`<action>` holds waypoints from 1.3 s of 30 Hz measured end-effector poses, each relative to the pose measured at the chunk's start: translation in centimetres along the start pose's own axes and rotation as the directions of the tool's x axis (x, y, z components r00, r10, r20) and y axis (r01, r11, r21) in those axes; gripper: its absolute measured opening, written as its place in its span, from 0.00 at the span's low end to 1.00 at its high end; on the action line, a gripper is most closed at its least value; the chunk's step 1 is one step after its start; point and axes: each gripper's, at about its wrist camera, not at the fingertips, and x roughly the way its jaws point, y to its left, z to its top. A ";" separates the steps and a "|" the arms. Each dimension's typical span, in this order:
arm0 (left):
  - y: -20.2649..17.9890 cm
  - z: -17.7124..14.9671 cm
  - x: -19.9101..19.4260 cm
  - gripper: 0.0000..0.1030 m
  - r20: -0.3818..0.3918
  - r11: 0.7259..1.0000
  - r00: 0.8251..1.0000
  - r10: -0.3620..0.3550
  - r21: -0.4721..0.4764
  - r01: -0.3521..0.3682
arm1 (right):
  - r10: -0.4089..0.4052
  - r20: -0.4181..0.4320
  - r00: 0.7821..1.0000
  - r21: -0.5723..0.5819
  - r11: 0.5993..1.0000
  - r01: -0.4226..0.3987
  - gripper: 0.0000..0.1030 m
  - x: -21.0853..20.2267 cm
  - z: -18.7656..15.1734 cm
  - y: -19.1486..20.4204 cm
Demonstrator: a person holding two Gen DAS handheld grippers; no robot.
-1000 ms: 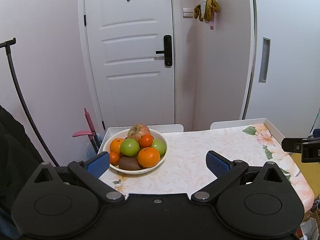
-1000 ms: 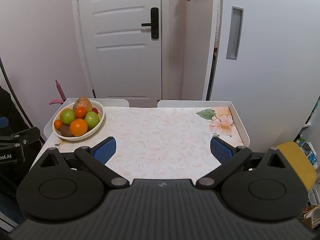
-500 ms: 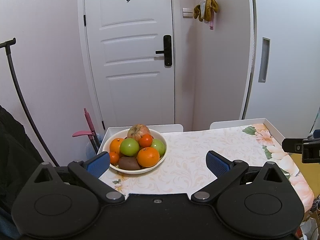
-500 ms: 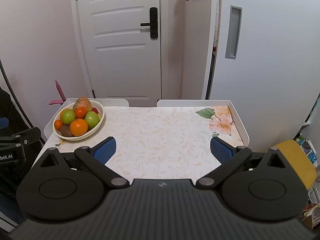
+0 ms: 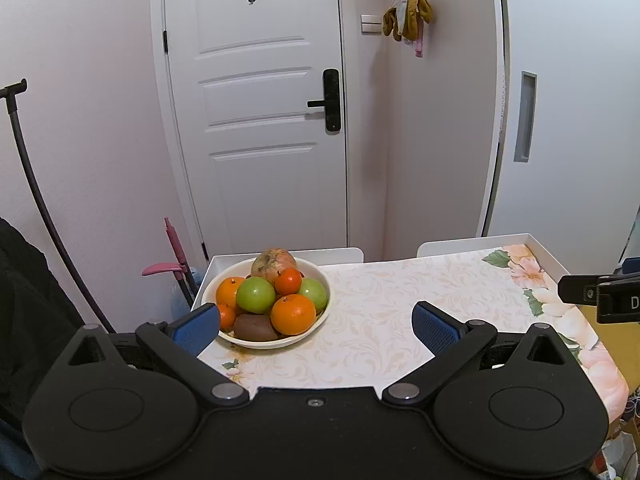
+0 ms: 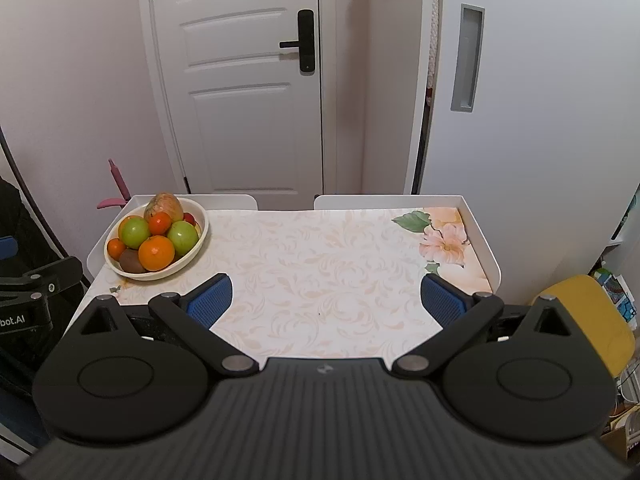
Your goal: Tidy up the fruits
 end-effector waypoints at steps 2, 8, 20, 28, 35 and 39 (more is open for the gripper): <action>0.0 0.0 0.0 1.00 -0.001 1.000 1.000 -0.002 0.000 0.002 | 0.000 -0.002 1.000 0.001 1.000 0.000 1.00 0.1 0.0 0.0; -0.2 0.1 0.1 1.00 -0.004 1.000 1.000 -0.002 0.001 0.002 | 0.000 -0.001 1.000 0.001 1.000 0.000 1.00 0.1 0.1 0.0; -0.2 0.2 0.2 1.00 -0.006 1.000 1.000 0.001 -0.001 -0.001 | 0.001 -0.002 1.000 0.002 1.000 -0.001 1.00 0.2 0.1 0.0; -0.2 0.2 0.3 1.00 -0.009 1.000 1.000 0.001 0.001 -0.001 | 0.000 -0.003 1.000 0.002 1.000 0.000 1.00 0.2 0.1 0.0; 0.0 0.3 0.4 1.00 0.003 1.000 1.000 0.002 -0.010 -0.002 | 0.000 -0.005 1.000 0.007 1.000 0.000 1.00 0.4 0.1 -0.1; 0.0 0.2 0.4 1.00 0.004 1.000 1.000 0.007 -0.012 -0.007 | 0.000 -0.005 1.000 0.006 1.000 0.000 1.00 0.4 0.1 -0.1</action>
